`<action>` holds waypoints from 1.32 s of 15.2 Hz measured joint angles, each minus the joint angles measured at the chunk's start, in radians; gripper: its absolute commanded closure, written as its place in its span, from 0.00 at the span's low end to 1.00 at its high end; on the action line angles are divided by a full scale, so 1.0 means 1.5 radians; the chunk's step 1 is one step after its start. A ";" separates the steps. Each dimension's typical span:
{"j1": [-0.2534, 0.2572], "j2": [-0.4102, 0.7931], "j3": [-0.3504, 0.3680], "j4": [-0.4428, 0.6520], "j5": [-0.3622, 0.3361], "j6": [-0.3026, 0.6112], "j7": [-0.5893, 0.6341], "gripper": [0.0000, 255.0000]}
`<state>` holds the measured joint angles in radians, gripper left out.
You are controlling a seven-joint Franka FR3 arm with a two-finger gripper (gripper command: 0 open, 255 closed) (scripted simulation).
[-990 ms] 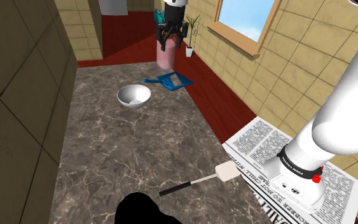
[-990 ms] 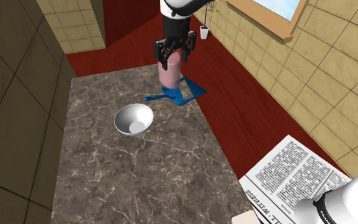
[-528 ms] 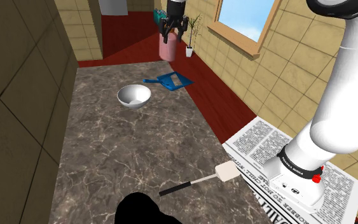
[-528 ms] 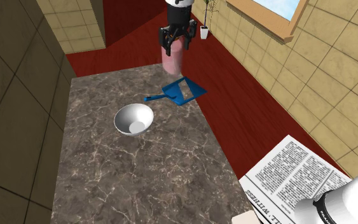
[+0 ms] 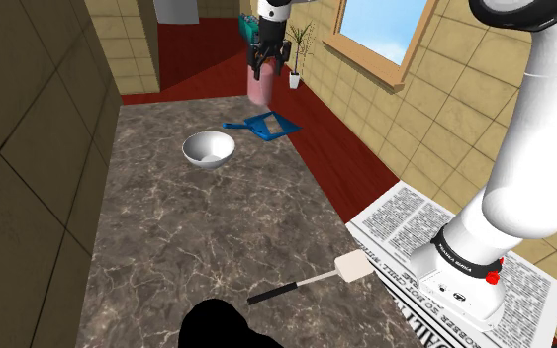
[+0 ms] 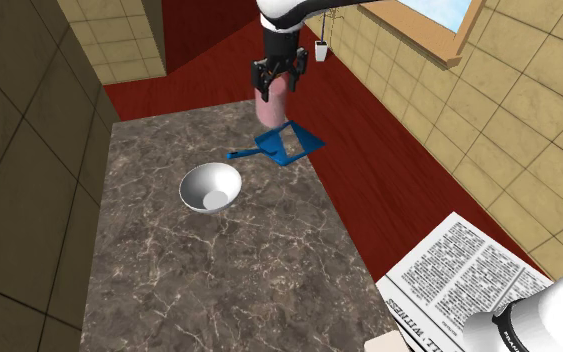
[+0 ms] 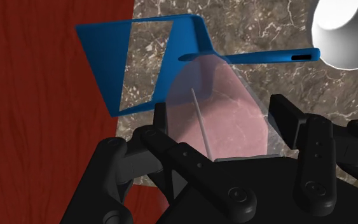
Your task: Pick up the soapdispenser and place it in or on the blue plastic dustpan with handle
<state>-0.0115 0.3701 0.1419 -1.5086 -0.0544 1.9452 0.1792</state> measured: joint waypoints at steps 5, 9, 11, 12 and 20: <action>0.000 0.009 -0.001 -0.033 -0.002 0.042 0.001 1.00; 0.000 0.010 -0.001 -0.039 -0.002 0.049 0.002 1.00; 0.000 0.011 -0.001 -0.039 -0.002 0.049 0.002 1.00; 0.000 0.011 -0.001 -0.039 -0.002 0.050 0.002 0.00; 0.000 0.000 0.000 -0.028 -0.001 0.029 0.001 0.00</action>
<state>-0.0120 0.3694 0.1416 -1.5508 -0.0552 1.9883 0.1808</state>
